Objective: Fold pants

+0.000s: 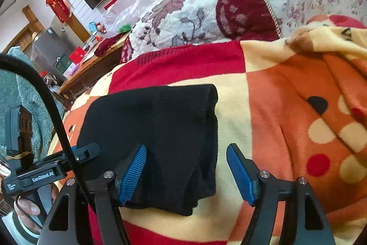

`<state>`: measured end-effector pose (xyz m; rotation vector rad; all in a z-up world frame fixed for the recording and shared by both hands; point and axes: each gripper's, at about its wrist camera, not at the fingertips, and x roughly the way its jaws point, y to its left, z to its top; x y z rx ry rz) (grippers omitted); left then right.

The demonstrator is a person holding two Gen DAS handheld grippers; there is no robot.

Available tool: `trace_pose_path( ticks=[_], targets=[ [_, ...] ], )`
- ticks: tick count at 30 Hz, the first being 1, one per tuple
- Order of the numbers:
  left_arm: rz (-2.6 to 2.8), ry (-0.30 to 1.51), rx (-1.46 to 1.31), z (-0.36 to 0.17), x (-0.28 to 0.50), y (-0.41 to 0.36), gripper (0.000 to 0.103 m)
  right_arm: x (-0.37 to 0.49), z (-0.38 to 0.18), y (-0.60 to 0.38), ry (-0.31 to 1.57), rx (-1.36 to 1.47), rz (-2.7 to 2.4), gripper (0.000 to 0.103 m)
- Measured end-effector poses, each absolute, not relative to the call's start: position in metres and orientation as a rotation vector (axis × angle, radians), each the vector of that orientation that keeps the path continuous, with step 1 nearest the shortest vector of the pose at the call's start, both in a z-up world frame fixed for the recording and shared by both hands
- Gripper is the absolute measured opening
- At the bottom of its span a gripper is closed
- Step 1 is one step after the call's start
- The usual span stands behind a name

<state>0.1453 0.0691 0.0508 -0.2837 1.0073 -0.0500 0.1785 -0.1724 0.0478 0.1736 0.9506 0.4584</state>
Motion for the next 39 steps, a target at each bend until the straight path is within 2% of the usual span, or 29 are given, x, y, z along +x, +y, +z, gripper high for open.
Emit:
trace_pose_path(
  ticks=[14, 39],
  targets=[
    [0.029, 0.836, -0.195, 0.098, 0.096, 0.062, 0.072, 0.141, 0.084, -0.170, 0.874, 0.172, 0.432, 0.070],
    [0.091, 0.749, -0.134, 0.134, 0.037, 0.052, 0.072, 0.083, 0.115, -0.133, 0.798, 0.096, 0.467, 0.070]
  ],
)
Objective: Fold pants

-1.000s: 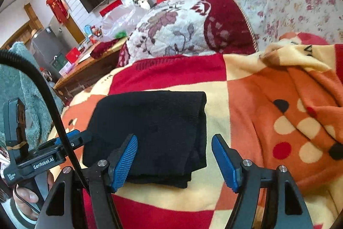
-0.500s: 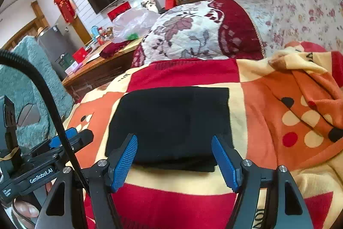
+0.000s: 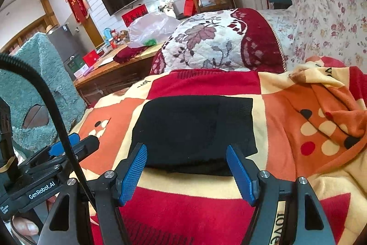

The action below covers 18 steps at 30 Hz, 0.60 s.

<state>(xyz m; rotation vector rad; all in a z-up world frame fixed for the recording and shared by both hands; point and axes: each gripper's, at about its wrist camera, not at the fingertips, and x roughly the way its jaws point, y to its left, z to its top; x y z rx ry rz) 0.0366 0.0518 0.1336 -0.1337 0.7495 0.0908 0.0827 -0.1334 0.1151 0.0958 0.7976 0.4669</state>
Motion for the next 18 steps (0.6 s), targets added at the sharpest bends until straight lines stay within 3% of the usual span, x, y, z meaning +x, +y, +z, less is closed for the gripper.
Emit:
trace_pose_path(
  ticks=[18],
  targets=[
    [0.105, 0.724, -0.108, 0.142, 0.025, 0.045, 0.072, 0.070, 0.120, -0.129, 0.801, 0.081, 0.477, 0.070]
  ],
)
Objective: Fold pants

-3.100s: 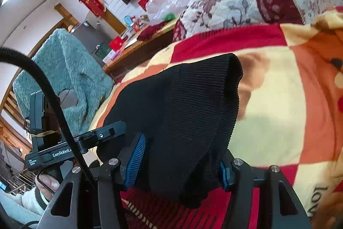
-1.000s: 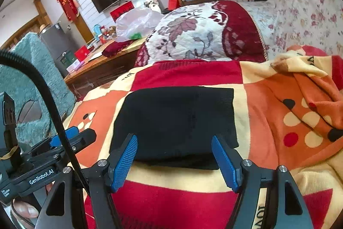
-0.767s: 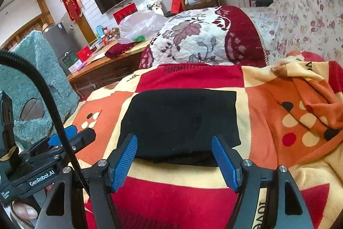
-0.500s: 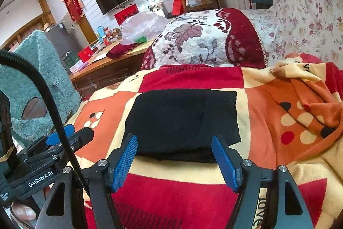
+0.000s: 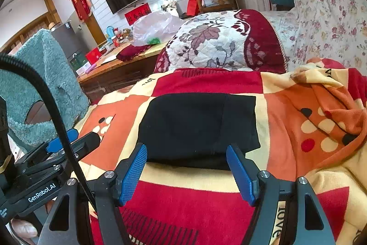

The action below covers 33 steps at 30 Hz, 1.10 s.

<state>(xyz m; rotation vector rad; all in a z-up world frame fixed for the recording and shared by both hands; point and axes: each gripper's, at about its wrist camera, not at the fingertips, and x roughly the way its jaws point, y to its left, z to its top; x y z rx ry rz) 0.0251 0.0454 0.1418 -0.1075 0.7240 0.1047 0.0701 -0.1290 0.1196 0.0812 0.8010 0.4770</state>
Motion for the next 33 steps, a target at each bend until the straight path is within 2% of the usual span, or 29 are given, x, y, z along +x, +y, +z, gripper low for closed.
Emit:
trace_pose_path(
  ticks=[33],
  targets=[
    [0.103, 0.739, -0.100, 0.1344, 0.0245, 0.0460, 0.072, 0.0717, 0.1111, -0.1249, 0.833, 0.085, 0.477, 0.070]
  ],
)
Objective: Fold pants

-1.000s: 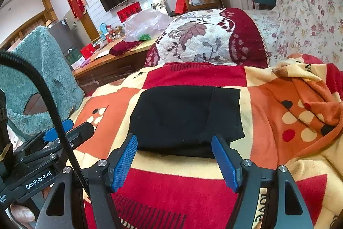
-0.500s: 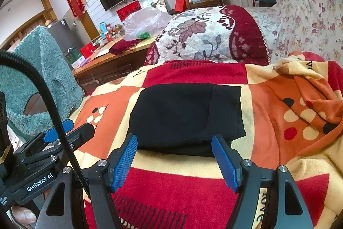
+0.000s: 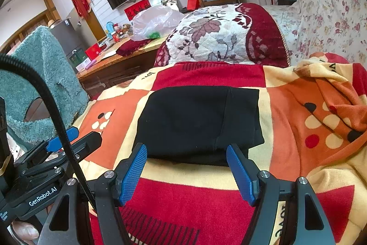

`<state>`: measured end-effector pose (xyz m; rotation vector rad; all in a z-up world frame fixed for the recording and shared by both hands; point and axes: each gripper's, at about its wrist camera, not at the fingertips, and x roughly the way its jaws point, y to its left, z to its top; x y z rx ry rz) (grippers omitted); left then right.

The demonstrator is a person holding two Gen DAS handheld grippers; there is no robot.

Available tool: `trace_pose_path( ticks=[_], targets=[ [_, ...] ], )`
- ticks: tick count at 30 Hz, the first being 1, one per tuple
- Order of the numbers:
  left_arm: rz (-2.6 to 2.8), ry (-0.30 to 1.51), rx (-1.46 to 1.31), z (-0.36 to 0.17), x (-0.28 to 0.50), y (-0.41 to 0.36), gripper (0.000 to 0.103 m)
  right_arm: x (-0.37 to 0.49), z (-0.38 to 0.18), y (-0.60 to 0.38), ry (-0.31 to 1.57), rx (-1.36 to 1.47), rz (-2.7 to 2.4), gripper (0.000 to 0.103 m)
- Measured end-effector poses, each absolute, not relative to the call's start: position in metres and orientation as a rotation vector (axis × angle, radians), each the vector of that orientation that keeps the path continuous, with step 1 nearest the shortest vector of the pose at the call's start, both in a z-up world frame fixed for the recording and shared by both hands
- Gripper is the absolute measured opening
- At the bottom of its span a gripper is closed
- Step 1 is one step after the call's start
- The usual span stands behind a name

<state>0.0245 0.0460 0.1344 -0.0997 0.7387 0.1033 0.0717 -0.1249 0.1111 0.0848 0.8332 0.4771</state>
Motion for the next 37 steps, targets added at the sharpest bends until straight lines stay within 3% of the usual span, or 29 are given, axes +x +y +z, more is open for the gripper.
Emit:
trace_pose_path(
  ticks=[37],
  targets=[
    [0.080, 0.719, -0.084, 0.1341, 0.0193, 0.0463, 0.072, 0.0652, 0.1052, -0.1228, 0.846, 0.086, 0.472, 0.070]
  ],
)
